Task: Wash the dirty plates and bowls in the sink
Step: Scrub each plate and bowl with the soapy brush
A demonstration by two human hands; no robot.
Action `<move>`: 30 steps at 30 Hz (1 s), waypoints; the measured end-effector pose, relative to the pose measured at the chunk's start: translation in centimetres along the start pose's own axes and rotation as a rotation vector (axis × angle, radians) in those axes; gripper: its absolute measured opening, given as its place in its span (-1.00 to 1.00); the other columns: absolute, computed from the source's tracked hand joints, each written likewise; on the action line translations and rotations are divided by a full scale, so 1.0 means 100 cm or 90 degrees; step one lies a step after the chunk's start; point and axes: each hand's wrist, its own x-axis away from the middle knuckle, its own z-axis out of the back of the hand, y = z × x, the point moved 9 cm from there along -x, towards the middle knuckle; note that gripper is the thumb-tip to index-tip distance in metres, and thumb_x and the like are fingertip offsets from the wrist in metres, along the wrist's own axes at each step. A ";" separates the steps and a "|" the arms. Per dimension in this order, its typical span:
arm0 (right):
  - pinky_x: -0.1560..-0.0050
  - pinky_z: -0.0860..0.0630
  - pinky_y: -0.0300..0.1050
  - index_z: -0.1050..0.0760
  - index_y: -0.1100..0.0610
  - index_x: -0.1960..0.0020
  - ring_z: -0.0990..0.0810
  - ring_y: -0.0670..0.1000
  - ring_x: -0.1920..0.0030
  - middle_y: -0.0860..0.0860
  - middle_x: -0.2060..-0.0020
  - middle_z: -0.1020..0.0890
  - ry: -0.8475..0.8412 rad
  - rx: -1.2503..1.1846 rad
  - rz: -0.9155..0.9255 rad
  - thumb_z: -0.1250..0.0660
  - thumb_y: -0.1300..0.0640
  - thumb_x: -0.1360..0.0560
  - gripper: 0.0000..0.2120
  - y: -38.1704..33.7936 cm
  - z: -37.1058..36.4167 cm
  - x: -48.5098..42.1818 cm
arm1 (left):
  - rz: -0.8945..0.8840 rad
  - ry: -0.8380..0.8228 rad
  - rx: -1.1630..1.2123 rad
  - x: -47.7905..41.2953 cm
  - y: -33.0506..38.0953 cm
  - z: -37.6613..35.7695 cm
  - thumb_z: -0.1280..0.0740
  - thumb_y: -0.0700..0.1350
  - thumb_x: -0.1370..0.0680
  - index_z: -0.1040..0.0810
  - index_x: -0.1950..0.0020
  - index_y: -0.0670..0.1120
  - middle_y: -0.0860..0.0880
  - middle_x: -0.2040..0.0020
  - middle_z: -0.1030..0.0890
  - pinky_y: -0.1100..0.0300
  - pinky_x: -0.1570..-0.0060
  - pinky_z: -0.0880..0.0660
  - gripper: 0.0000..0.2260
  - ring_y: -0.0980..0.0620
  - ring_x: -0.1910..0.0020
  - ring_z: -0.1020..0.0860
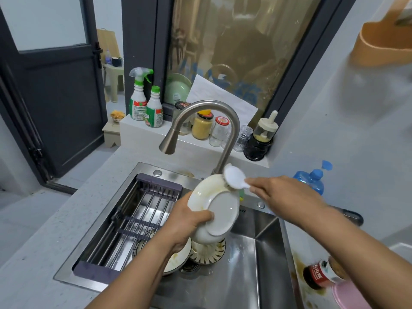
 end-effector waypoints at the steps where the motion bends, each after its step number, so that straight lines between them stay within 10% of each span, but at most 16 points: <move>1: -0.09 -0.54 0.00 -0.36 -0.37 -0.44 -0.58 0.04 -0.22 -0.12 -0.28 -0.61 -0.012 -0.037 -0.032 -0.06 -0.24 -0.68 -0.65 0.015 -0.007 -0.002 | 0.008 0.006 0.043 0.000 -0.001 0.002 -0.54 -0.27 -0.25 -0.58 -0.22 -0.06 -0.12 -0.09 -0.71 -0.09 -0.13 -0.63 -0.46 -0.17 -0.13 -0.66; 8: -0.25 -0.52 0.01 -0.49 -0.33 -0.36 -0.59 -0.03 -0.15 -0.12 -0.20 -0.65 -0.035 -0.255 -0.073 -0.18 -0.17 -0.66 -0.70 0.033 -0.035 -0.008 | 0.058 -0.003 0.303 0.000 -0.012 0.002 -0.48 -0.33 -0.32 -0.52 -0.37 -0.18 -0.26 -0.19 -0.67 -0.20 -0.12 -0.61 -0.39 -0.26 -0.19 -0.64; 12: -0.27 -0.52 0.14 -0.37 -0.60 -0.24 -0.57 -0.03 -0.24 -0.25 -0.26 -0.61 -0.049 -0.198 -0.055 -0.07 -0.40 -0.57 -0.72 0.027 -0.049 -0.001 | 0.148 0.033 0.487 -0.002 -0.029 -0.003 -0.46 -0.33 -0.40 -0.49 -0.40 -0.25 -0.29 -0.18 -0.67 -0.16 0.08 -0.66 -0.44 -0.23 -0.11 -0.68; 16: -0.25 -0.52 0.05 -0.34 -0.44 -0.41 -0.55 0.00 -0.31 -0.23 -0.33 -0.57 -0.041 -0.109 -0.012 -0.10 -0.27 -0.65 -0.66 0.003 -0.042 0.014 | 0.195 0.094 0.577 -0.004 -0.035 -0.007 -0.39 -0.29 -0.50 -0.50 -0.33 -0.20 -0.28 -0.04 -0.71 -0.35 -0.07 -0.57 -0.61 -0.30 -0.11 -0.63; 20: -0.10 -0.53 0.02 -0.16 -0.44 -0.47 -0.60 0.13 -0.21 -0.05 -0.24 -0.63 -0.031 -0.029 0.041 0.00 -0.29 -0.67 -0.62 -0.032 -0.041 0.032 | 0.241 0.174 0.616 -0.005 -0.041 -0.012 -0.43 -0.26 -0.48 -0.45 -0.42 -0.19 -0.27 -0.16 -0.66 -0.21 0.19 -0.64 -0.50 -0.28 -0.15 -0.61; 25: 0.10 -0.46 0.02 0.00 -0.32 -0.57 -0.63 0.18 -0.05 0.02 -0.12 -0.59 0.002 0.067 0.083 0.09 -0.22 -0.71 -0.56 -0.066 -0.055 0.043 | 0.236 0.187 0.622 -0.005 -0.045 -0.017 -0.34 -0.20 -0.60 -0.43 -0.44 -0.19 -0.25 -0.11 -0.65 -0.12 -0.13 -0.54 -0.60 -0.21 -0.06 -0.62; 30: -0.10 -0.57 0.03 -0.16 -0.45 -0.50 -0.62 0.04 -0.18 -0.14 -0.25 -0.63 0.034 -0.087 -0.044 0.00 -0.31 -0.66 -0.59 -0.008 -0.054 0.034 | 0.184 0.125 0.706 -0.008 -0.043 -0.006 -0.39 -0.27 -0.42 -0.43 -0.47 -0.20 -0.30 -0.23 -0.64 -0.31 -0.33 -0.45 -0.40 -0.32 -0.29 -0.55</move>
